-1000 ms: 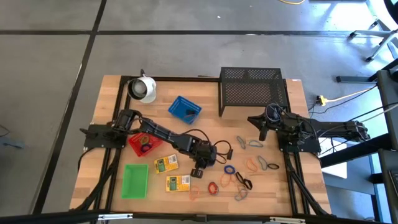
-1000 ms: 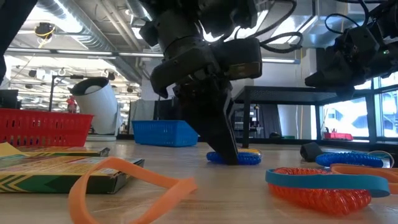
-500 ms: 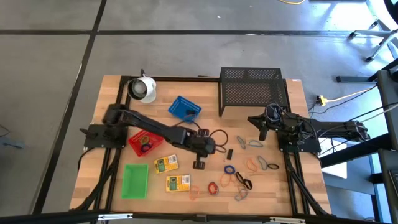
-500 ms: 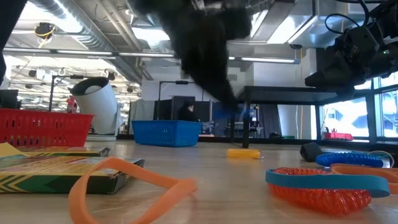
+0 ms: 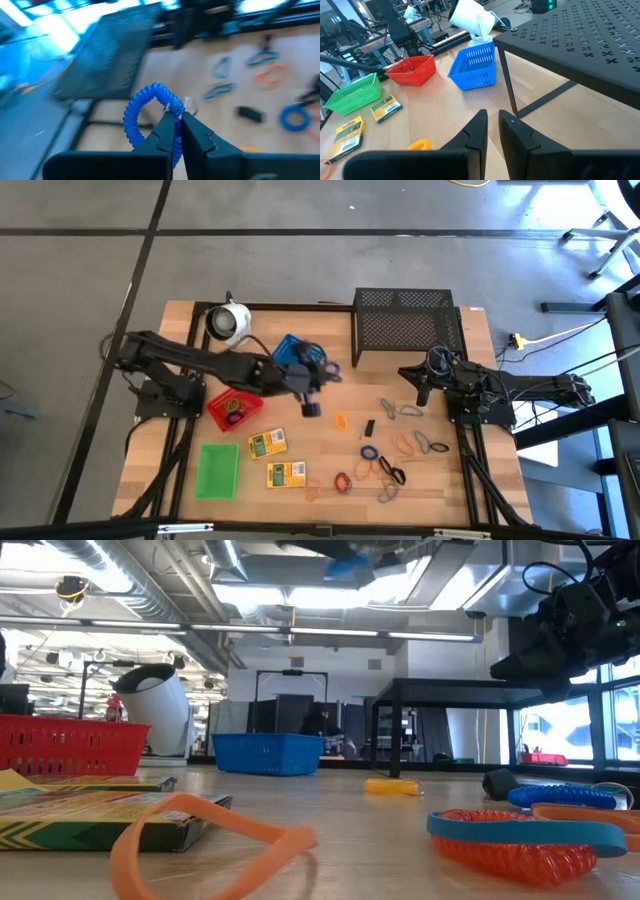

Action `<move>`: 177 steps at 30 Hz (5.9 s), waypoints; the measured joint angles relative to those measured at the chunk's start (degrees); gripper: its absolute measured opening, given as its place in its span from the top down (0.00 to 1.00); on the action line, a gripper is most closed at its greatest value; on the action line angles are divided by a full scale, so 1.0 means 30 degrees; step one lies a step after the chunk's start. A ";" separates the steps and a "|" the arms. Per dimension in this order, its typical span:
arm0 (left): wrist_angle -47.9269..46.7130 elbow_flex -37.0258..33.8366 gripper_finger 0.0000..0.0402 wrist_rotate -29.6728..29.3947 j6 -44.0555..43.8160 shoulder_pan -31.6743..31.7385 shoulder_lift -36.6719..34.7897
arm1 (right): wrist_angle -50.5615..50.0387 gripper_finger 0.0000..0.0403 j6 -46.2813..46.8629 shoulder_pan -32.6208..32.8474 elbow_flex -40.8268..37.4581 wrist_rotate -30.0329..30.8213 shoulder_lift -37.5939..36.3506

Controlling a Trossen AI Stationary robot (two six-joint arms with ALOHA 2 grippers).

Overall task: Pick & Place Office Desk Supplies
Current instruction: Put the blue spring keychain into the red bin, then put the yellow spring keychain into the red bin

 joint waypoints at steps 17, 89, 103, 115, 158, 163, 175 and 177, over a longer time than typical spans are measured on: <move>-1.6501 -0.2831 0.97 0.2773 -1.5359 0.0295 -0.3425 | 0.0112 0.88 0.1977 0.0006 0.0000 -0.0001 0.0000; 1.0012 -0.5563 0.53 0.7525 -0.1440 0.0870 0.5724 | 0.0559 0.88 0.3533 0.0002 0.0000 0.0486 0.0000; 1.1695 -0.4711 0.56 0.9621 -0.2065 0.0863 1.0450 | 0.0379 0.88 0.3995 0.0007 0.0000 -0.0066 0.0000; 0.9421 -0.4637 0.91 0.9022 -0.2667 0.0899 1.0458 | 0.0061 0.88 0.3980 0.0007 0.0000 -0.0058 0.0000; -0.9021 -0.4894 0.93 0.4907 -1.8704 0.1060 -0.3865 | -0.0160 0.88 0.3958 0.0000 0.0000 0.0006 0.0000; -1.3134 -0.6408 0.93 0.7036 -2.1937 0.1060 -0.3873 | -0.0164 0.88 0.3921 0.0006 0.0000 0.0161 0.0000; -1.3034 -1.0861 0.93 0.9606 -2.4235 0.1111 -0.3865 | -0.0160 0.88 0.3922 0.0007 0.0000 0.1458 0.0000; -1.2970 -1.0947 0.91 0.9717 -2.4332 0.1055 -0.3865 | -0.0160 0.88 0.3922 0.0007 0.0000 0.1464 0.0000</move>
